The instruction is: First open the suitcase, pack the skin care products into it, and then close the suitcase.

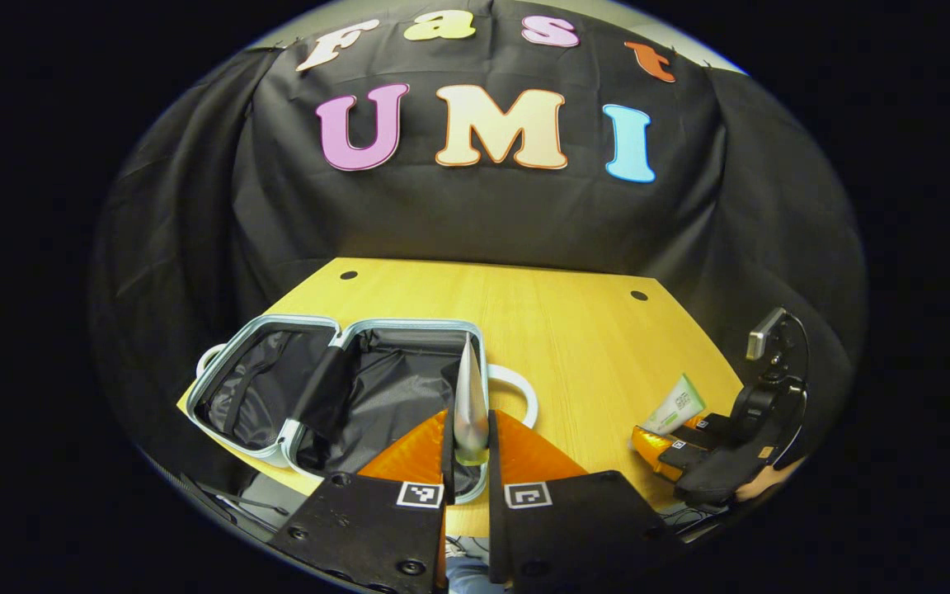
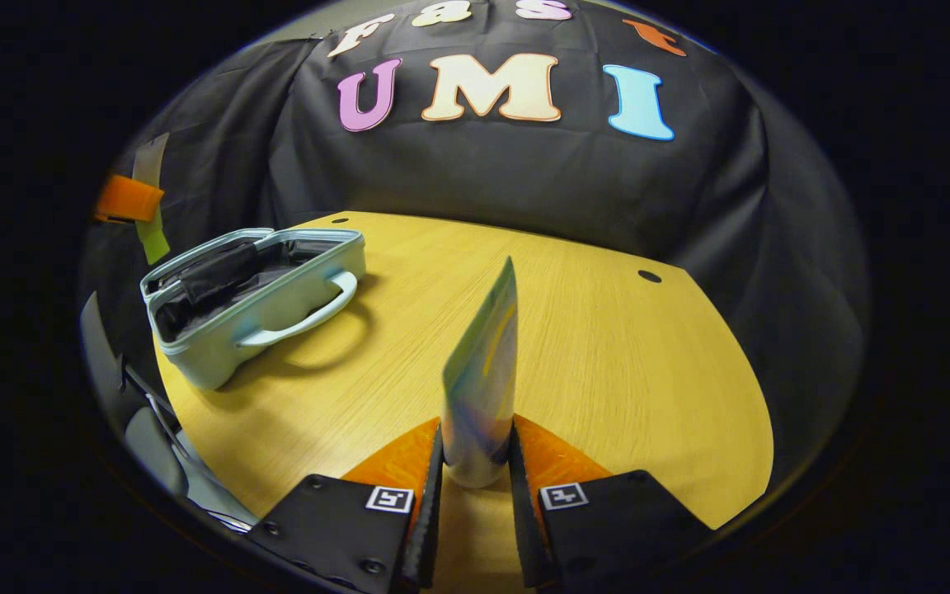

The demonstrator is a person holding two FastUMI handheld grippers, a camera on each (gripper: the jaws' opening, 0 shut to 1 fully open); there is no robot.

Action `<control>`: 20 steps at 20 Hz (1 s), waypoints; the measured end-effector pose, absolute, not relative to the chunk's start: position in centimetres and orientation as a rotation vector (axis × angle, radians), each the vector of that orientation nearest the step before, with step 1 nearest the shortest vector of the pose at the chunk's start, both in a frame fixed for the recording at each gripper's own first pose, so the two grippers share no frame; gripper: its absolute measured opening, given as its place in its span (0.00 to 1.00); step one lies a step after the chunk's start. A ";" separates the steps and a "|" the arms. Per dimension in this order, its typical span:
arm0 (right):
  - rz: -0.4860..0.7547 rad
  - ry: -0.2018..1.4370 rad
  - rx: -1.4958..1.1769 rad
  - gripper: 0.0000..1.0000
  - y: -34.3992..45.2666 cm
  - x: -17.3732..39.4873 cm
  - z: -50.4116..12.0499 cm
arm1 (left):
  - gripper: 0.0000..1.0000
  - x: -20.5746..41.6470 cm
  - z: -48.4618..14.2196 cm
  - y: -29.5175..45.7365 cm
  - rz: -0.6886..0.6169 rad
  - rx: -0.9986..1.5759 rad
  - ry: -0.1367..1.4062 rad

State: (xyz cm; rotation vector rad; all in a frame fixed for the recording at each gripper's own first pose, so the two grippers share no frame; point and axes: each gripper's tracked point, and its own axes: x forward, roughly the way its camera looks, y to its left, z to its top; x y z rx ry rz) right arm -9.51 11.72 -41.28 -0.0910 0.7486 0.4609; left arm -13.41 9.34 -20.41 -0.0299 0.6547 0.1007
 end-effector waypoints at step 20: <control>0.588 0.809 0.042 0.32 21.8 -9.7 -31.0 | 0.13 -14.5 -31.2 20.7 0.115 0.000 1.094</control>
